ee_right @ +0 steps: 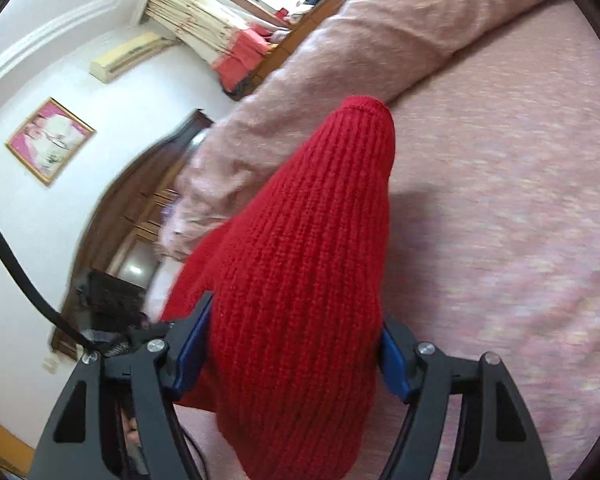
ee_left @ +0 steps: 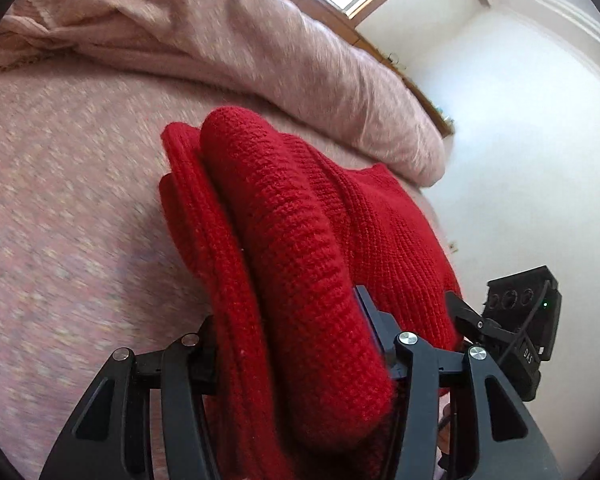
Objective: Fold small clothes
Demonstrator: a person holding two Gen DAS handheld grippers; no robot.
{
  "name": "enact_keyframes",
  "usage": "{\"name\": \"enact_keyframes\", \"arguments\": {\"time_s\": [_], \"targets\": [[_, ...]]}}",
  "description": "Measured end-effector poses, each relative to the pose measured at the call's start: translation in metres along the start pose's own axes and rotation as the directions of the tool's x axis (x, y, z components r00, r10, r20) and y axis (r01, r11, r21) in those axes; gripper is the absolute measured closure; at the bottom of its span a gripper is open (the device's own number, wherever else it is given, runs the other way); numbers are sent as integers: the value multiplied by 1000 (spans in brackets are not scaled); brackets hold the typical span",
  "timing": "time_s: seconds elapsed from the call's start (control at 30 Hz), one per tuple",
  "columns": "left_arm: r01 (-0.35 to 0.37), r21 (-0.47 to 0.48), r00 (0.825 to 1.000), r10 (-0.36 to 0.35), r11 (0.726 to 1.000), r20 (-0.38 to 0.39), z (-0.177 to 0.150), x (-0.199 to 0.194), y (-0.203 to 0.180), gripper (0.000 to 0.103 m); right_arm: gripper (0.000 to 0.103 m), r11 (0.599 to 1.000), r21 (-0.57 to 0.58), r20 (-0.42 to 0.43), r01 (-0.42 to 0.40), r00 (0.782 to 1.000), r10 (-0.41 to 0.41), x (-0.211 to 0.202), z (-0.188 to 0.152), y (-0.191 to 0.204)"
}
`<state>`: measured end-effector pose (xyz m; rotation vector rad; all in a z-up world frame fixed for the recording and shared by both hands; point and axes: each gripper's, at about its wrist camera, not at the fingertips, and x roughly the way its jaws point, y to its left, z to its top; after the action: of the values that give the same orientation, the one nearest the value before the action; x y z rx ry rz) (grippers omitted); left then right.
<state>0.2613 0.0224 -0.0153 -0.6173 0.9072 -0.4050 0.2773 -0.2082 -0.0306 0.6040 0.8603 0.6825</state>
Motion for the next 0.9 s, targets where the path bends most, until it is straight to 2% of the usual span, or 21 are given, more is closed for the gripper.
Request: {"name": "enact_keyframes", "arguments": {"time_s": [0.13,0.2,0.4,0.6,0.77,0.83,0.9], "targets": [[-70,62,998,70,996,4,-15,24,-6,57,28,998,53,-10,45,999,-44,-2,-4,-39],[-54,57,999,53,997,8,-18,23,-1,56,28,997,49,-26,52,998,-51,2,-10,-49],[-34,24,999,34,999,-29,-20,18,9,52,25,997,52,-32,57,998,-56,4,-14,-45],[-58,33,997,60,998,-56,-12,9,19,47,22,998,47,-31,50,998,-49,0,-21,-47],[-113,67,993,115,991,-32,1,-3,24,45,17,997,42,-31,63,998,-62,-2,-23,-45],[-156,81,988,156,984,7,3,-16,26,46,14,996,48,-25,75,997,-74,-1,-23,-43],[-228,92,972,220,969,89,8,-35,27,46,13,994,59,-20,88,996,-87,-2,-23,-41]]}}
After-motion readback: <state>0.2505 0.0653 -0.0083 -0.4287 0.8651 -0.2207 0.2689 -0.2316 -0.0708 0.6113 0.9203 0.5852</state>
